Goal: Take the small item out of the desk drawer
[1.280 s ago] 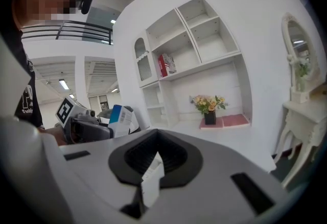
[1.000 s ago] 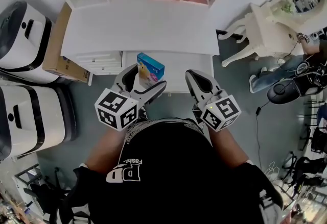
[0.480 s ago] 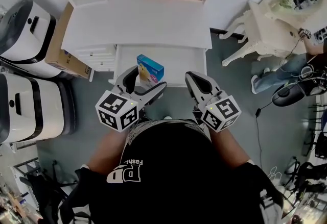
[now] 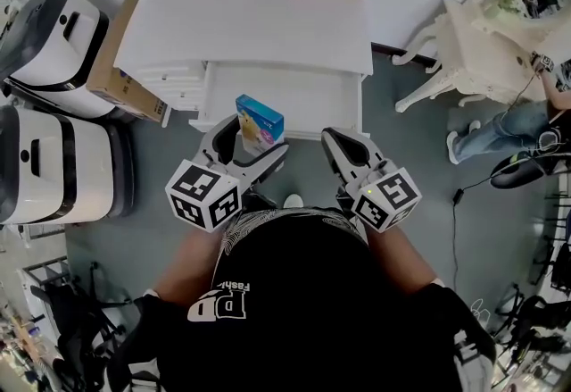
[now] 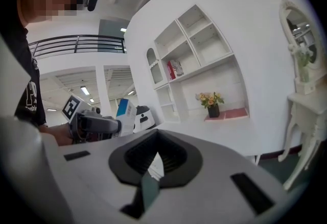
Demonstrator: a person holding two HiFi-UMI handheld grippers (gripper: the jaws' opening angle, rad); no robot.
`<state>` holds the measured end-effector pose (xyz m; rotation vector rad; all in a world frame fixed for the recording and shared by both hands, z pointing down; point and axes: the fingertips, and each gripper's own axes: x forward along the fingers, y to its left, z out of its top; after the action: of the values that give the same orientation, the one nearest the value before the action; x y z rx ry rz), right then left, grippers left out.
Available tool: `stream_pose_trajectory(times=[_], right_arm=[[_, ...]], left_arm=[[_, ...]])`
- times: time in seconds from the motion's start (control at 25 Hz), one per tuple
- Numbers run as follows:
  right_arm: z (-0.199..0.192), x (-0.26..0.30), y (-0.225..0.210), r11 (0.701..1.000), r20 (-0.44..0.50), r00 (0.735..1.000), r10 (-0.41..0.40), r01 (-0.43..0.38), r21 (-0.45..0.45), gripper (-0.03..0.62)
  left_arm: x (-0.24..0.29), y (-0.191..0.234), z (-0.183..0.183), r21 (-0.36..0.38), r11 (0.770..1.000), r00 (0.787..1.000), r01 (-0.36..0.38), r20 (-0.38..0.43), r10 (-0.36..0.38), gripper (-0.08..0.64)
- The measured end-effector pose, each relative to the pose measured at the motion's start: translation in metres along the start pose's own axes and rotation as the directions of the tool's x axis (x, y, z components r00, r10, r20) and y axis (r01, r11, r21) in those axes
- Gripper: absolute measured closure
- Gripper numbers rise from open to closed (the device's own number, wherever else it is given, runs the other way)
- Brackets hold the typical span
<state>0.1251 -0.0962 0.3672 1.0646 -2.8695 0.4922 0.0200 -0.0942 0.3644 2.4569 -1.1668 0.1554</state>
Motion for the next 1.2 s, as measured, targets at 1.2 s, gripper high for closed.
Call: stream_pose_trajectory(times=[1.2], right_arm=[[0.010, 0.047, 0.042, 0.992, 0.022, 0.992, -0.124, 0.124, -0.004, 0.586]], left_arm=[[-0.033, 0.050, 0.016, 0.044, 0.994, 0.993, 0.105, -0.051, -0.103, 0.138]])
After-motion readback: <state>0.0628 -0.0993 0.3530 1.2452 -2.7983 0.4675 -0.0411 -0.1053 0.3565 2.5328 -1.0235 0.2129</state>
